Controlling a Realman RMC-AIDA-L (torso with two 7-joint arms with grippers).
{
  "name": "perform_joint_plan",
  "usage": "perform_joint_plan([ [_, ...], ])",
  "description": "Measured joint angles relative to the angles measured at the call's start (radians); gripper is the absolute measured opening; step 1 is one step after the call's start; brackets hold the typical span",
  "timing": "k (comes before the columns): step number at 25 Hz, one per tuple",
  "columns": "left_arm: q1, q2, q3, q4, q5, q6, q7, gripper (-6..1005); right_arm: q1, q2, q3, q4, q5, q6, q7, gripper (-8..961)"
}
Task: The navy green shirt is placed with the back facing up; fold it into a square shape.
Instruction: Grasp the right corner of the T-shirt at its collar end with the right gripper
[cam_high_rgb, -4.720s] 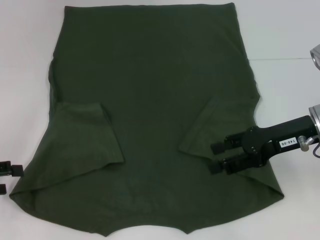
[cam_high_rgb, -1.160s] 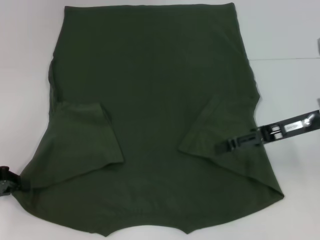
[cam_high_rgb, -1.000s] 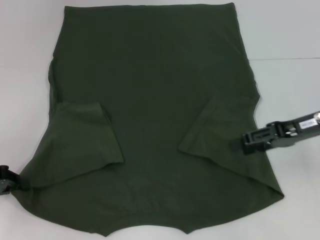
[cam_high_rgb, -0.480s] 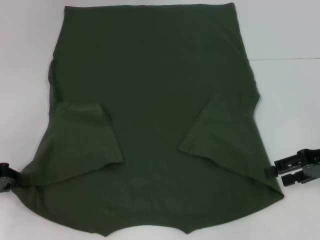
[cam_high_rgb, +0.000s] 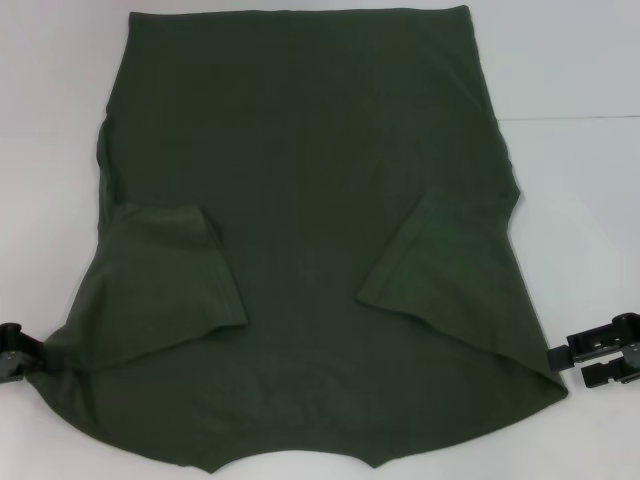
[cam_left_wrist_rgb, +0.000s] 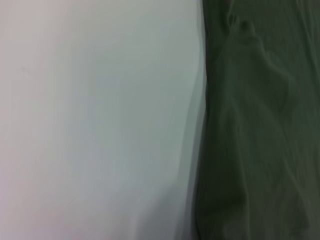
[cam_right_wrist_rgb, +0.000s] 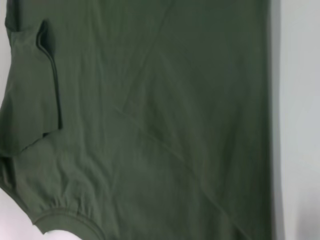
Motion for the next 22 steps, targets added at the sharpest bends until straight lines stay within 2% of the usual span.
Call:
perform_joint_plan([
  [4, 0.0, -0.001, 0.0, 0.0, 0.0, -0.001, 0.0, 13, -0.007, 0.002, -0.002, 0.0, 0.0, 0.015, -0.002, 807],
  [22, -0.002, -0.003, 0.0, 0.0, -0.001, -0.002, 0.0, 12, -0.007, 0.041, -0.008, 0.002, -0.023, 0.055, -0.033, 807],
])
